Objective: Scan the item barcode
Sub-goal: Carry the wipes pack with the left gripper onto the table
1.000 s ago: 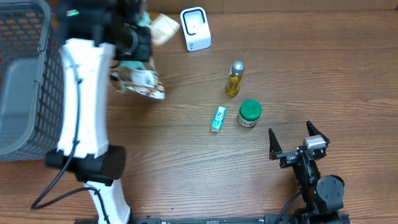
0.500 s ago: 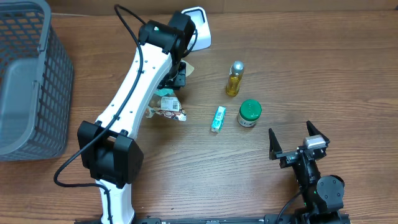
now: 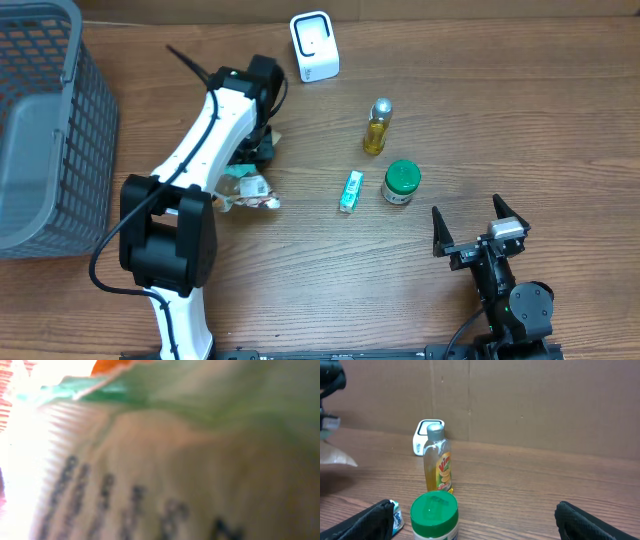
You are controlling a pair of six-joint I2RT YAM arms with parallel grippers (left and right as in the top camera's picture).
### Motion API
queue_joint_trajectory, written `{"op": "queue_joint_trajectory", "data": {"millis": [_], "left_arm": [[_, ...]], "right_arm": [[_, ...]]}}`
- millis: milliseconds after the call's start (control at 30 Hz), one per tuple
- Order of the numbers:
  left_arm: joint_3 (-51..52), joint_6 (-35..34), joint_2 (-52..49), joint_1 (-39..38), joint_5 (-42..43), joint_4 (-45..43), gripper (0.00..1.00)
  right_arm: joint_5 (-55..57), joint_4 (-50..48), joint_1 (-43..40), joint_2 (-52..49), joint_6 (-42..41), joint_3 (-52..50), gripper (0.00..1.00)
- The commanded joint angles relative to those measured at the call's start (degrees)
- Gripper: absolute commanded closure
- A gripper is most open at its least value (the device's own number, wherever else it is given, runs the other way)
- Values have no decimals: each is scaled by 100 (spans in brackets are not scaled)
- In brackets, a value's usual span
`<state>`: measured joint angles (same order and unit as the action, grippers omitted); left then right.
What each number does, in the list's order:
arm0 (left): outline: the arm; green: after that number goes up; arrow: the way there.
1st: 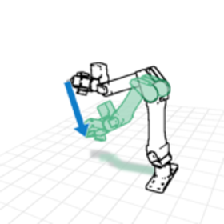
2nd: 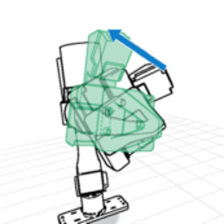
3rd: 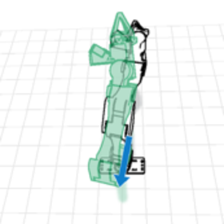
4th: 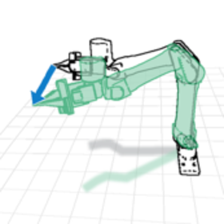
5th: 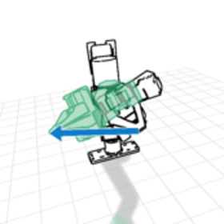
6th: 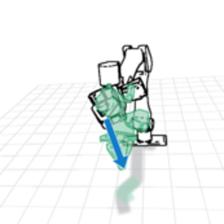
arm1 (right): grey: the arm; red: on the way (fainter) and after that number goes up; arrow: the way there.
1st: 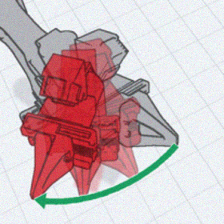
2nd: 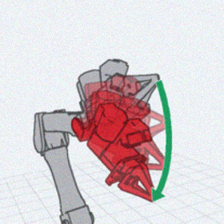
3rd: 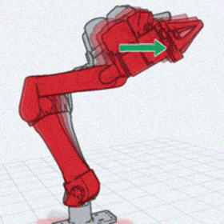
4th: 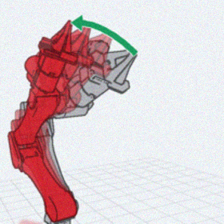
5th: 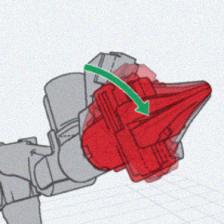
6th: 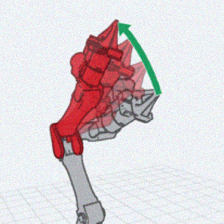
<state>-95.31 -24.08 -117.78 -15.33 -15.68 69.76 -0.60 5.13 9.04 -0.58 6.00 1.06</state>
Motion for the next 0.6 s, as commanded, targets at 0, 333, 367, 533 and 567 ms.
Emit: {"op": "queue_joint_trajectory", "data": {"millis": [0, 333, 367, 533, 567], "left_arm": [[522, 83, 131, 249, -66, -284, 83], [1510, 723, 131, 413, -334, -1152, 68], [1517, 750, 131, 413, -334, -1147, 61], [1429, 898, 131, 415, -341, -1062, 23], [1320, 940, 131, 428, -348, -1005, 22]], "right_arm": [[35, -28, -7, 42, -15, -59, 0], [35, -31, -7, 42, -15, -59, 0], [35, -31, -7, 42, -15, -59, 0], [35, -31, -7, 42, -15, -59, 0], [35, -28, -7, 42, -15, -59, 0]]}}
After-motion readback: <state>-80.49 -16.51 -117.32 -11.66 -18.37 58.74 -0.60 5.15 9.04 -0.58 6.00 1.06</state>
